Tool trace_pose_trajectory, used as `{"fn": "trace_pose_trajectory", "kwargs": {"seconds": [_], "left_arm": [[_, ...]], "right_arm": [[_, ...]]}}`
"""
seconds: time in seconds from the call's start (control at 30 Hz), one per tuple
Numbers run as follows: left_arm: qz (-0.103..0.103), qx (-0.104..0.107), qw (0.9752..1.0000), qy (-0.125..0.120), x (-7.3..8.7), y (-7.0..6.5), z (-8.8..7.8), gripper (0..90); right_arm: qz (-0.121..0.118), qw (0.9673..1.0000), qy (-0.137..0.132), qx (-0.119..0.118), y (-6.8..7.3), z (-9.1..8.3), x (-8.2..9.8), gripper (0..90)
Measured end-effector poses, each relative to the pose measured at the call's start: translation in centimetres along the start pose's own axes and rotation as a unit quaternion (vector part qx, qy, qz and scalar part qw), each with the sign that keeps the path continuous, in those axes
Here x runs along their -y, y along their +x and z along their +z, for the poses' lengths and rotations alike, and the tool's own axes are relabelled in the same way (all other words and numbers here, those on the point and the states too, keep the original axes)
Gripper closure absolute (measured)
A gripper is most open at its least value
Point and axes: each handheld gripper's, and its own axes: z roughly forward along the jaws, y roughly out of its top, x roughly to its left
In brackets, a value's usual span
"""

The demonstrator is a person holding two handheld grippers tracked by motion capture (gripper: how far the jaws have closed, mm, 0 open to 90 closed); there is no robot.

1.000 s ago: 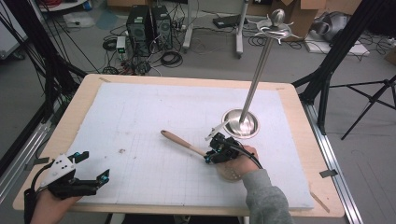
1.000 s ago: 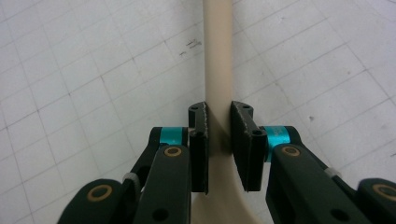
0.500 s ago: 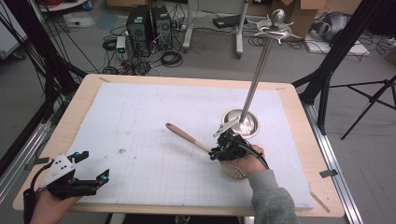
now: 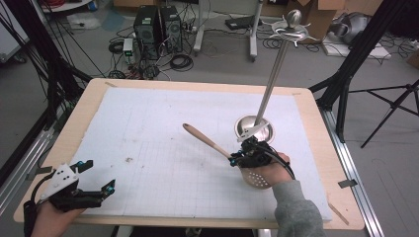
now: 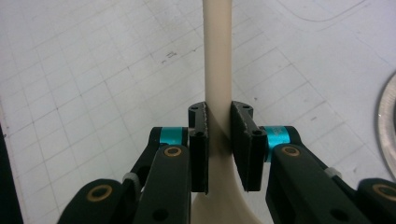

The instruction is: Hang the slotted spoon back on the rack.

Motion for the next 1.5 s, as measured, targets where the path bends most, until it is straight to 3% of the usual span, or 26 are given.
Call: {"fn": "trace_pose_trajectory", "kwargs": {"seconds": [0.5,0.63,0.77,0.97,1.33,1.5], "left_arm": [[0.004,-0.004,1.0,0.0,-0.1,0.0,-0.2,2.8],[0.004,-0.003,1.0,0.0,-0.1,-0.1,-0.2,2.8],[0.003,-0.002,1.0,0.003,0.0,0.0,-0.1,2.8],[0.0,0.003,1.0,0.001,0.0,-0.3,0.0,2.8],[0.0,0.007,1.0,0.006,0.2,-0.5,0.4,2.8],[-0.001,0.009,0.9999,0.008,0.2,-0.6,0.7,2.8]], "right_arm": [[0.011,0.999,-0.04,0.018,-1.2,-3.6,1.6,77.7],[-0.003,0.9973,-0.059,0.044,-1.0,-5.0,1.9,77.8],[-0.004,0.9957,-0.078,0.048,-1.1,-6.5,2.3,77.7],[-0.009,0.9939,-0.086,0.069,-1.5,-8.3,2.6,77.8],[-0.005,0.9902,-0.115,0.078,-2.2,-10.8,3.5,77.7],[0.009,0.9882,-0.131,0.078,-2.5,-11.8,4.1,77.8]]}}
